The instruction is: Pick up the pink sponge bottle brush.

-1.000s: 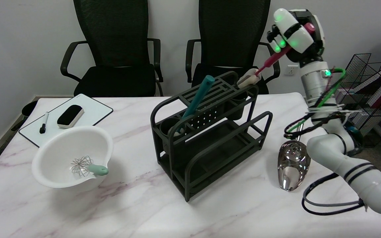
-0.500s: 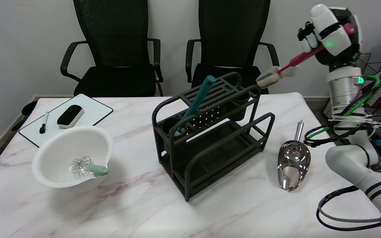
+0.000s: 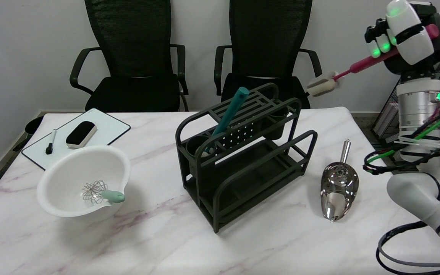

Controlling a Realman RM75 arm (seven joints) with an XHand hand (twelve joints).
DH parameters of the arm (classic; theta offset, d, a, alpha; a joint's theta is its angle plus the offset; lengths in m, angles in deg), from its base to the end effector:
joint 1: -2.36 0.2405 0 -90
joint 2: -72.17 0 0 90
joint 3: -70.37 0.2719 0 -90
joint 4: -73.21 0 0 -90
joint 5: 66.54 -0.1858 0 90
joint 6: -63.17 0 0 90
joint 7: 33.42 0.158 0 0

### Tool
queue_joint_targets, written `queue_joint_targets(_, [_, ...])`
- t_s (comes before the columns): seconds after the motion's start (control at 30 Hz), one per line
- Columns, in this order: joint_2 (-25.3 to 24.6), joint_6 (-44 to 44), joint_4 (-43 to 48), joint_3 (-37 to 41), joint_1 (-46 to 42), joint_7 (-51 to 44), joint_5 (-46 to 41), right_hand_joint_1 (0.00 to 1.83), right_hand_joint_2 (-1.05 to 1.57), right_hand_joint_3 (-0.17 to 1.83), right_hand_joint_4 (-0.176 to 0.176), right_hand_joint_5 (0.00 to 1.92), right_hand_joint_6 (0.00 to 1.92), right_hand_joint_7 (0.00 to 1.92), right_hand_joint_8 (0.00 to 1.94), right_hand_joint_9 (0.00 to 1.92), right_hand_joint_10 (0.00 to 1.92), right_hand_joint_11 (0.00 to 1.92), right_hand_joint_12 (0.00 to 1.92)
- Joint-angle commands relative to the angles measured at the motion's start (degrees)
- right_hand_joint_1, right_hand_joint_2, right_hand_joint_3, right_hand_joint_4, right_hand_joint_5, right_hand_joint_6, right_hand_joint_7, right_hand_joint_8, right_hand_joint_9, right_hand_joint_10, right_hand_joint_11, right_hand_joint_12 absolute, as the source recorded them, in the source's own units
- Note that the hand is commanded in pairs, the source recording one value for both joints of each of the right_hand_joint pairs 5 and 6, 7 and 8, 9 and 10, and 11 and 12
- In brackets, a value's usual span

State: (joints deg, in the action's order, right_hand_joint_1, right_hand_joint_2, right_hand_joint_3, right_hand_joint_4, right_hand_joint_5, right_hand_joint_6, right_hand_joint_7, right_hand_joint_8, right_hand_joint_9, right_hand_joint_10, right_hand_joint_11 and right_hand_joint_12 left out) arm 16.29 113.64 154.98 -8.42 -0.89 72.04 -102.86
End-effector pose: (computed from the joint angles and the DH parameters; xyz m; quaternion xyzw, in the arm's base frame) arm -0.1220 -0.2713 0.4680 0.5787 -0.2621 0.7353 0.2360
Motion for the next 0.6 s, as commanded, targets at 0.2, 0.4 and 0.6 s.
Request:
queue_joint_targets(0.2, [-2.7, 4.6, 6.1, 9.1, -21.9, -12.4, -1.3, 1.05, 1.40, 0.50, 0.000, 1.92, 1.92, 1.92, 1.92, 1.92, 1.92, 1.92, 1.92])
queue_joint_targets(0.4, [-3.9, 5.4, 6.7, 6.2, -23.9, -19.1, -1.3, 1.05, 1.41, 0.49, 0.000, 1.92, 1.92, 1.92, 1.92, 1.92, 1.92, 1.92, 1.92])
queue_joint_targets(0.6, [-4.7, 7.0, 5.4, 3.9, -25.0, -21.5, -1.9, 1.05, 1.41, 0.49, 0.000, 1.92, 1.92, 1.92, 1.92, 1.92, 1.92, 1.92, 1.92])
